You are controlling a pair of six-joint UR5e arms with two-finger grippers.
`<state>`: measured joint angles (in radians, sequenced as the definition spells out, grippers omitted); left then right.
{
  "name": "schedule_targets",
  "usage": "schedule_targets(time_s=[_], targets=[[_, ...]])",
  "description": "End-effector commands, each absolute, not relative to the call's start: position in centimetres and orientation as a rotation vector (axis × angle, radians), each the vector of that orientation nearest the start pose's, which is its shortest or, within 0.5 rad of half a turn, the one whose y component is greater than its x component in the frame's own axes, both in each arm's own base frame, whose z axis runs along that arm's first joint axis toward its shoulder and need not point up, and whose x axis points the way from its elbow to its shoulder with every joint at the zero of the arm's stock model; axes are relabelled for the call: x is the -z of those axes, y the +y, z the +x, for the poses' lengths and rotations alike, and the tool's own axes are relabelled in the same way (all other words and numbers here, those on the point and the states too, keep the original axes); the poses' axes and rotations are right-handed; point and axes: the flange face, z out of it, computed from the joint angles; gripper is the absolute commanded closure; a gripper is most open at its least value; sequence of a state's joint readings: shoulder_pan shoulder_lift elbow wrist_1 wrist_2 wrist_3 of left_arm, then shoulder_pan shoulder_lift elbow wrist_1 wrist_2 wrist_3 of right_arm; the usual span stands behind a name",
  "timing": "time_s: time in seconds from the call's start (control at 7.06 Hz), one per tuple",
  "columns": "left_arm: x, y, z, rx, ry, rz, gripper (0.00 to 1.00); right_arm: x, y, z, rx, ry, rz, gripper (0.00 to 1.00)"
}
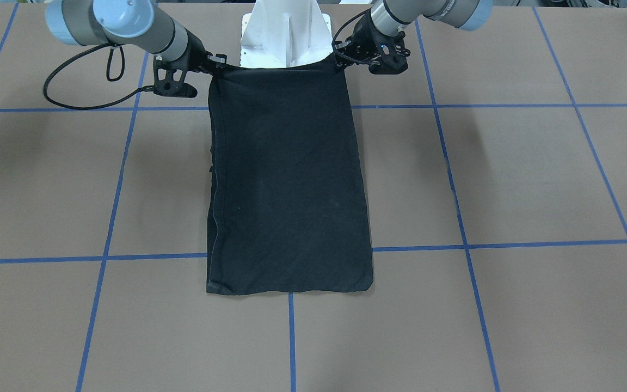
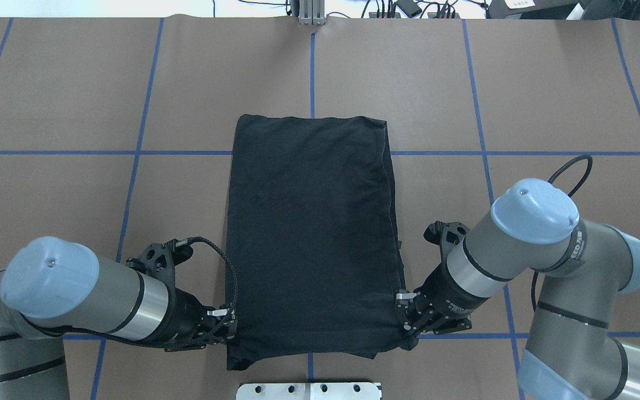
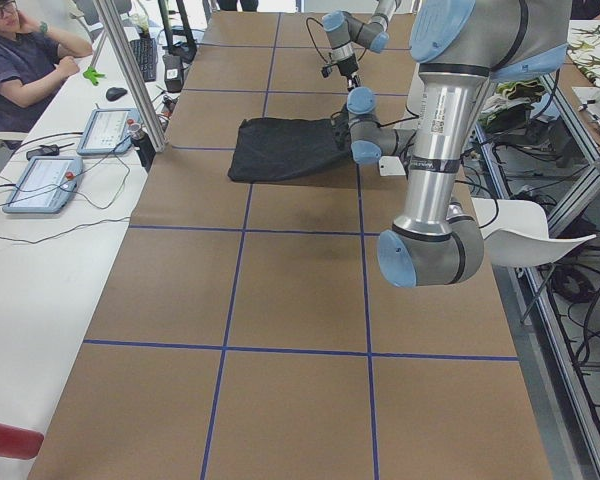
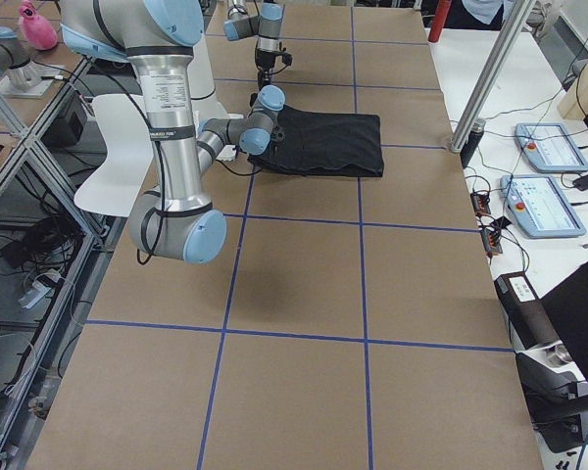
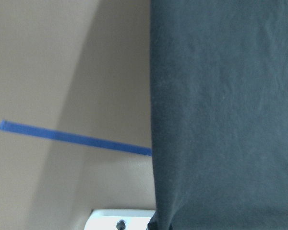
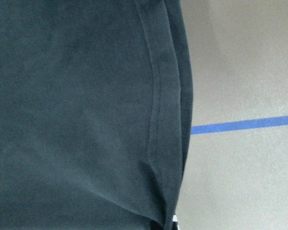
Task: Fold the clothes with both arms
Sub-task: 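Lift both near corners and fold them over toward the far edge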
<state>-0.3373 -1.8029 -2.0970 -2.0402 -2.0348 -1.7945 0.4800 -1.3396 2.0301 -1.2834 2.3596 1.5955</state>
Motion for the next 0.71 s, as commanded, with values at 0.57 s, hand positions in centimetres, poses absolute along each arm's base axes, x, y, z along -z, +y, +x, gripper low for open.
schedule_targets(time_s=[0.57], targets=[[-20.4, -45.9, 40.7, 0.361, 1.276, -0.152, 1.00, -23.7, -49.0, -38.6, -0.246, -1.151, -0.259, 1.00]])
